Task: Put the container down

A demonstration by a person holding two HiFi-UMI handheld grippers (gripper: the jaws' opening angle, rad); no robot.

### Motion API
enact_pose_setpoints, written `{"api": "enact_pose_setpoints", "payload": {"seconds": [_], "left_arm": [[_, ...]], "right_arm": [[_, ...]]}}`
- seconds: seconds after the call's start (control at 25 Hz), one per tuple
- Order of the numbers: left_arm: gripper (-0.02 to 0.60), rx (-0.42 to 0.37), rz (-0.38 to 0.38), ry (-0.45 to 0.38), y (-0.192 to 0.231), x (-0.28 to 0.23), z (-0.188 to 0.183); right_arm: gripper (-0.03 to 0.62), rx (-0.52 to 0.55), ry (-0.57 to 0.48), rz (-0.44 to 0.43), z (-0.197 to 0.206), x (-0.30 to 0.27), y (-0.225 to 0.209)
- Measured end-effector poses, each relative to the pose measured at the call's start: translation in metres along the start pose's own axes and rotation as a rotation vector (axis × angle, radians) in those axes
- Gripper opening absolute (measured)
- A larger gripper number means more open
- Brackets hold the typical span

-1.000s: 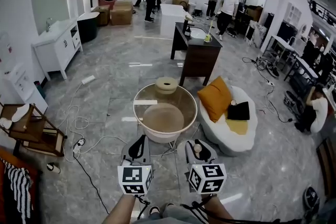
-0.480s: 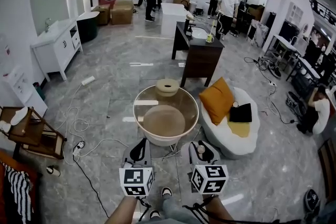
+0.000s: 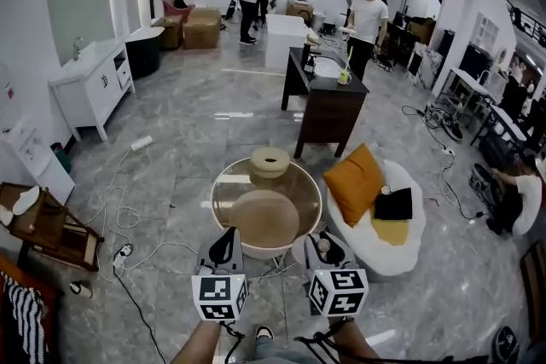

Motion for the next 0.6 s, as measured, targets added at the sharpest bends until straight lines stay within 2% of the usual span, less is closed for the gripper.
{"api": "enact_pose_setpoints", "payload": {"seconds": [0.28,0.6], "left_arm": [[0.003,-0.002,-0.039,0.014,0.001,-0.047,-0.012],[0.003,-0.043,-0.067,0.023,0.004,-0.082,-0.016]], "right_arm": [[0.126,-0.003,0.008,-0.029,-0.031,-0.046,-0.032],[0.126,-0.009,0.010,-0.067,-0.049,-0.088,-0.050]]}}
Point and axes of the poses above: the fingertips, and each gripper's own axes: x backward along the fingers, y to its left, z out of its underside, the point moved 9 cm from there along x, backward along the fingers, and after that the axes turned 14 degrees about -x, right-handed, at the moved point
